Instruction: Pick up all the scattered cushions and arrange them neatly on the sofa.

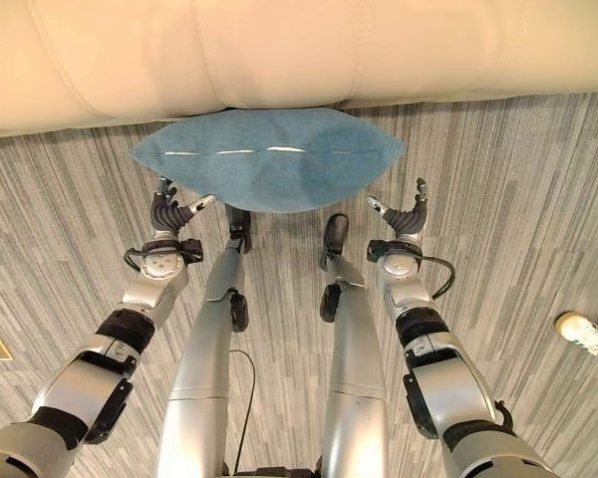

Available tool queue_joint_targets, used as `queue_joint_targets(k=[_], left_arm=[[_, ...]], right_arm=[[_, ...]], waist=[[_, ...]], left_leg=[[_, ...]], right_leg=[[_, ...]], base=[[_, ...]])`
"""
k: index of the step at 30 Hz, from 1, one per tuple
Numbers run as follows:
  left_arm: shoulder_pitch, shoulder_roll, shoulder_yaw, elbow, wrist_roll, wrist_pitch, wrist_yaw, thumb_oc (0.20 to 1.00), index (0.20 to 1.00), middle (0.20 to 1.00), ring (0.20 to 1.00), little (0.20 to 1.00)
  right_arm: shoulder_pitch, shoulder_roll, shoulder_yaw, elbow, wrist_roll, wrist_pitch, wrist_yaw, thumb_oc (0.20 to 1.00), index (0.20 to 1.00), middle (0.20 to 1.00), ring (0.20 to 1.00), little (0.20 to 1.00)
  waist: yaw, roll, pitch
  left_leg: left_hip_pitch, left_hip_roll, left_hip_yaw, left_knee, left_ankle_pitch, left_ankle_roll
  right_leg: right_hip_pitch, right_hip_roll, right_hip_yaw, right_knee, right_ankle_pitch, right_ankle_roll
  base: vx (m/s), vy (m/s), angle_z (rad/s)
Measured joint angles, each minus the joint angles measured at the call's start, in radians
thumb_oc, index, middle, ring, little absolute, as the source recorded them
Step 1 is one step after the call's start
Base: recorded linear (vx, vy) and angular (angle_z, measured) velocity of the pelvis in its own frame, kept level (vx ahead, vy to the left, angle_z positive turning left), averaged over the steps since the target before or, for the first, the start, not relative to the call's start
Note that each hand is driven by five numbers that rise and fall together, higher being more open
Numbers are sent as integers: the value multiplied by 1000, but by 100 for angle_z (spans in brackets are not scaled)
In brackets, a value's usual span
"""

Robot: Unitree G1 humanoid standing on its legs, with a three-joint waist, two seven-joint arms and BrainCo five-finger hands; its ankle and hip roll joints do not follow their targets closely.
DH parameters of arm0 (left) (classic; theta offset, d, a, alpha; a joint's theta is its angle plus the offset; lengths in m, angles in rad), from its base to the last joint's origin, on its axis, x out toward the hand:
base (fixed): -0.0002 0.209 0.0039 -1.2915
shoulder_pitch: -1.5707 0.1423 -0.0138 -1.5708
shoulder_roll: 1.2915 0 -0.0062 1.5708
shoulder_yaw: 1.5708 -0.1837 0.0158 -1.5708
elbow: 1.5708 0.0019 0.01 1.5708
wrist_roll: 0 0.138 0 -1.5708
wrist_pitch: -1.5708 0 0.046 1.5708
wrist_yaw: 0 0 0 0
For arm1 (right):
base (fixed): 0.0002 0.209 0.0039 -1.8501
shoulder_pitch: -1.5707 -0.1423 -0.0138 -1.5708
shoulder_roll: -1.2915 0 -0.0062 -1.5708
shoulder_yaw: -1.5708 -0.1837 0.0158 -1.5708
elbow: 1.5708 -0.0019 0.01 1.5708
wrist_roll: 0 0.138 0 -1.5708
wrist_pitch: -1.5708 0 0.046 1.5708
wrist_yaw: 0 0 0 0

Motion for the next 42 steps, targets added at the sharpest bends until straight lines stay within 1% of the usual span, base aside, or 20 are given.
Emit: queue_joint_targets(k=[3,5,10,15,16,17,18,19,23,27,29,30,32,35,36,37,38,39,40,42], left_arm=[[-88,3,-9,-1,0,1,13,1000,1000,1000,1000,1000],[-146,30,-60,9,0,2,21,1000,1000,1000,1000,1000],[-232,45,-99,40,0,12,30,1000,1000,1000,1000,1000],[-308,-14,-115,38,-35,24,67,1000,1000,1000,1000,1000],[-312,-26,-109,37,-50,21,74,1000,1000,1000,1000,1000],[-310,-31,-109,35,-68,19,80,592,592,592,592,592],[-311,-30,-109,29,-82,19,81,341,341,341,341,341],[-311,-30,-107,11,-84,19,87,200,200,200,200,200],[-288,-16,-96,-54,-110,10,86,200,200,200,200,200],[-269,-17,-85,-83,-111,5,76,200,200,200,200,200],[-194,-39,-34,-120,-127,7,63,200,200,200,200,200],[-151,-45,-33,-127,-132,8,58,200,200,200,200,200],[-69,-44,-35,-190,-132,7,56,200,200,200,200,200],[-25,-38,-31,-262,-129,7,56,200,200,200,200,200],[11,-41,-13,-294,-129,9,55,200,200,200,200,200],[62,-51,-13,-303,-129,9,55,200,200,200,200,200],[147,-64,-24,-345,-121,4,53,200,200,200,200,200],[200,-67,-32,-392,-118,-6,45,200,200,200,200,200],[224,-67,-32,-430,-117,-9,39,200,200,200,200,200],[272,-74,-22,-477,-117,-19,18,200,200,200,200,200]], right_arm=[[-87,-12,29,-15,28,-14,17,1000,1000,1000,1000,1000],[-151,-36,72,-17,37,-17,18,1000,1000,1000,1000,1000],[-251,-37,116,6,38,-16,17,1000,1000,1000,1000,1000],[-313,-25,167,19,59,-9,17,1000,1000,1000,1000,1000],[-321,-19,167,22,76,-9,19,944,944,944,944,944],[-320,-15,167,23,83,-10,20,200,200,200,200,200],[-322,-13,167,22,97,-12,25,200,200,200,200,200],[-328,-11,167,21,111,-13,30,200,200,200,200,200],[-305,-43,152,-12,158,-29,55,200,200,200,200,200],[-288,-55,143,-43,157,-28,63,200,200,200,200,200],[-208,-37,110,-111,157,-23,77,200,200,200,200,200],[-160,-31,110,-137,156,-23,86,200,200,200,200,200],[-68,-29,109,-234,153,-28,96,200,200,200,200,200],[-18,-32,102,-307,131,-28,97,200,200,200,200,200],[16,-25,80,-343,124,-27,98,200,200,200,200,200],[61,-3,79,-350,122,-27,98,200,200,200,200,200],[144,12,88,-384,109,-36,99,200,200,200,200,200],[200,14,86,-416,91,-54,100,200,200,200,200,200],[224,21,84,-429,79,-64,101,200,200,200,200,200],[291,41,57,-479,75,-65,118,200,200,200,200,200]], waist=[[-1,0,-6],[2,0,-7],[6,0,-7],[31,1,-7],[36,1,-7],[37,1,-7],[37,1,-7],[37,1,-7],[44,3,-8],[44,3,-7],[36,2,28],[34,2,27],[28,3,-7],[28,2,-6],[27,1,36],[25,1,22],[25,1,-70],[27,1,-112],[30,1,-116],[31,2,-117]], left_leg=[[-84,-1,-2,46,-9,2],[-147,-2,-1,81,-20,1],[-198,-8,-2,116,-28,2],[-224,-8,-3,134,-36,6],[-226,-8,-4,130,-34,5],[-226,-8,-6,130,-33,4],[-226,-8,-7,129,-33,4],[-228,-8,-7,129,-32,4],[-236,-7,-19,114,-20,-4],[-217,-8,-21,93,-7,3],[-87,-7,-24,22,18,0],[-35,-7,-25,-1,18,-1],[0,-6,-24,-27,22,0],[53,-1,-27,-47,37,-4],[157,1,-28,-94,54,-9],[208,3,-35,-114,56,-13],[199,3,-44,-115,52,-18],[200,4,-48,-116,41,-23],[223,3,-55,-115,42,-33],[296,7,-59,-123,32,-28]], right_leg=[[-77,-4,2,31,-3,-2],[-134,-6,5,49,-5,-2],[-179,-16,8,75,-7,0],[-205,-16,9,92,-10,-1],[-210,-16,9,92,-10,-1],[-210,-15,9,93,-10,-2],[-210,-15,9,92,-10,-2],[-212,-15,8,92,-10,-2],[-214,-12,-2,77,-9,-1],[-195,-13,-8,67,-5,-4],[-76,-12,-21,25,-3,-8],[-30,-11,-21,13,-5,-5],[-2,-8,-20,-1,-6,-3],[46,-2,-25,-8,-6,-4],[140,-3,-35,-26,-5,-6],[190,-1,-44,-42,-6,-4],[182,2,-48,-42,-9,-1],[184,2,-49,-40,-18,-1],[210,2,-53,-41,-21,-2],[289,1,-71,-48,-29,-6]], base=[[67,2,2],[79,19,1],[48,18,1],[27,10,0],[0,0,0],[0,0,0],[0,0,0],[0,0,0],[0,0,0],[-28,-13,0],[-64,-32,3],[-70,-47,1],[-47,-30,-2],[-38,-53,1],[-77,-64,2],[7,-82,4],[-36,-77,4],[62,-72,8],[-26,-38,10],[-10,-29,8]])
